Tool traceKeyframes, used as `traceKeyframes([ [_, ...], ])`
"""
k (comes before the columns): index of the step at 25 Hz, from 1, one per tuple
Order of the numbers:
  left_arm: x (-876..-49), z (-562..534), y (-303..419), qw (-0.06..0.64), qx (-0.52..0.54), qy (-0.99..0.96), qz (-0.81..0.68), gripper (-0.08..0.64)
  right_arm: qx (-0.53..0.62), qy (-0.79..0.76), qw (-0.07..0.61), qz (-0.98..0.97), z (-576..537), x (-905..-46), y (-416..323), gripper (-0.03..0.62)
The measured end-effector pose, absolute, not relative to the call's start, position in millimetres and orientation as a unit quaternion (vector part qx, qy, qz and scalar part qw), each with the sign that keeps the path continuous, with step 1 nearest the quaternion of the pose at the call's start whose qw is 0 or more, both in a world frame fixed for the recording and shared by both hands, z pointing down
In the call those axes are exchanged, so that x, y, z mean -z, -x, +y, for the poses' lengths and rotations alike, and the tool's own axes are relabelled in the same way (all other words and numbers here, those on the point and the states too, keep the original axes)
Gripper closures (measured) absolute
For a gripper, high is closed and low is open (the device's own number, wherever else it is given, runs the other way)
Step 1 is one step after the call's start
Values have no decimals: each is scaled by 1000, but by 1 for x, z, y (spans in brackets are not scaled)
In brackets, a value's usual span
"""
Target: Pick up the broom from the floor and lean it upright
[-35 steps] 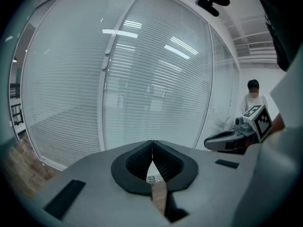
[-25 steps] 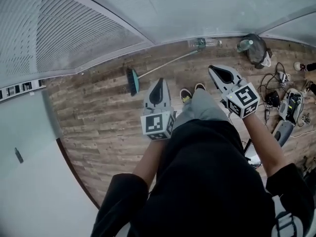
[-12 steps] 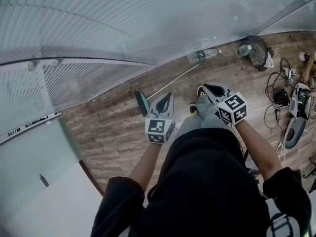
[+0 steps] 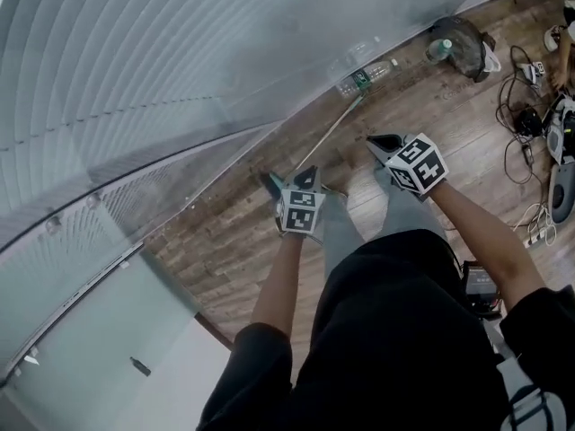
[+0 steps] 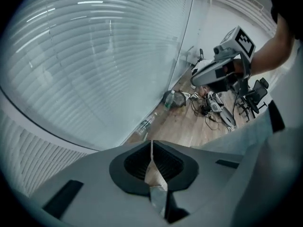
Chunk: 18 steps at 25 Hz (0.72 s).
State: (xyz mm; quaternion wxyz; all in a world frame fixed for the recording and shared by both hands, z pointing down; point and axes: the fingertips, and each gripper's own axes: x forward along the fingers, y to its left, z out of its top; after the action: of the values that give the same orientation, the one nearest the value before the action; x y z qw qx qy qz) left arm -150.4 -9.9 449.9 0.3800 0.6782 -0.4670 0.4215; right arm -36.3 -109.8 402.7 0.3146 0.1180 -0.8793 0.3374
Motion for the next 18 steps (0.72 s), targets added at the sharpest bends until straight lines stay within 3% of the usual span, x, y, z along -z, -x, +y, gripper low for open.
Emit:
traceKeyframes([
  [6,-532,12,165,364,-474,-705,-381,537,-343,-144,349,-860,-113,-460,46,574],
  [10,-602,34,177,387,-446,-718,-369,537,-365,-183,366,-836,-103,-515,64,572],
  [14,-696,55,203,423,-439,-689,-391,537,-401,-218,344,-820,-78,-587,85,572],
  [18,-793,72,213,389,-480,-699,-359,537,-478,-263,321,-774,-47,-702,94,571],
])
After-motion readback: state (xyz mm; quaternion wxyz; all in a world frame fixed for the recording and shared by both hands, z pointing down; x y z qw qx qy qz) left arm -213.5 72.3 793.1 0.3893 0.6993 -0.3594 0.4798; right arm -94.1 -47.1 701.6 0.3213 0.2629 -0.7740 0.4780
